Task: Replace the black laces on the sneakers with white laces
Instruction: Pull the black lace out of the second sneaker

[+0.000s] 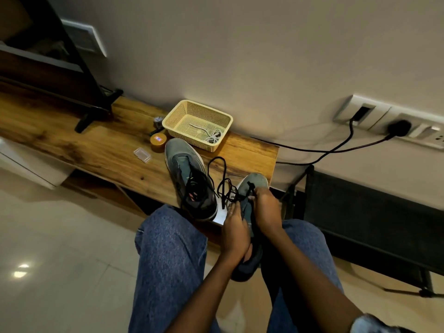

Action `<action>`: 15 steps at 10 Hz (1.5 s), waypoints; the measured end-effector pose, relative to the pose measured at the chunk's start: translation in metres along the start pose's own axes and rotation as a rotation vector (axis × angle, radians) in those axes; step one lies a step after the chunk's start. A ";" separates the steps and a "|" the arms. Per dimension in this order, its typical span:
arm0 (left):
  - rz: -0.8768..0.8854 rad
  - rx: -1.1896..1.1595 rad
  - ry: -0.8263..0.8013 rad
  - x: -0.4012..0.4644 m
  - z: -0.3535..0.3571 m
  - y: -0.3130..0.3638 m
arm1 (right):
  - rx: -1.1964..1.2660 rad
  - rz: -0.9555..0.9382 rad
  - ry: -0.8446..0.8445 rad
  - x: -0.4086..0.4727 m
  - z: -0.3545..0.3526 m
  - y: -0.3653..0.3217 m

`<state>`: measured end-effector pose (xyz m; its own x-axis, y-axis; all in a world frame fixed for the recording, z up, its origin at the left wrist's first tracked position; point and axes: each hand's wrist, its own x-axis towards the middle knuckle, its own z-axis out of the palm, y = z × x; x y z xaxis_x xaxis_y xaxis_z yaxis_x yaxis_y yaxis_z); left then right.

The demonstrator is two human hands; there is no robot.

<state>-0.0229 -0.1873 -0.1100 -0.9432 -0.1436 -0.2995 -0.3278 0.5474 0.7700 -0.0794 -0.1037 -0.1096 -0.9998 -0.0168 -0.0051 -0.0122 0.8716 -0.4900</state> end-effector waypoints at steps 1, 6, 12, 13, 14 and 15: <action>-0.009 -0.026 0.000 0.001 -0.002 -0.001 | 0.190 0.159 0.112 -0.008 0.000 -0.002; 0.011 -0.012 -0.004 0.008 0.002 -0.006 | 0.223 0.048 -0.057 0.007 -0.013 0.006; -0.012 -0.091 0.006 0.008 0.001 -0.007 | 0.494 0.297 0.044 0.004 -0.008 0.001; -0.001 -0.072 0.005 0.007 0.002 -0.007 | 0.297 0.140 -0.083 0.012 -0.013 0.008; 0.015 -0.063 0.009 0.006 0.002 -0.007 | 0.158 0.030 -0.083 0.012 -0.012 0.007; 0.007 -0.071 0.006 0.006 0.001 -0.007 | 0.007 -0.051 -0.021 0.007 -0.006 0.006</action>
<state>-0.0260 -0.1914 -0.1180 -0.9456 -0.1448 -0.2913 -0.3244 0.4882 0.8102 -0.0864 -0.0959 -0.1075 -0.9974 -0.0716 0.0019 -0.0631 0.8660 -0.4961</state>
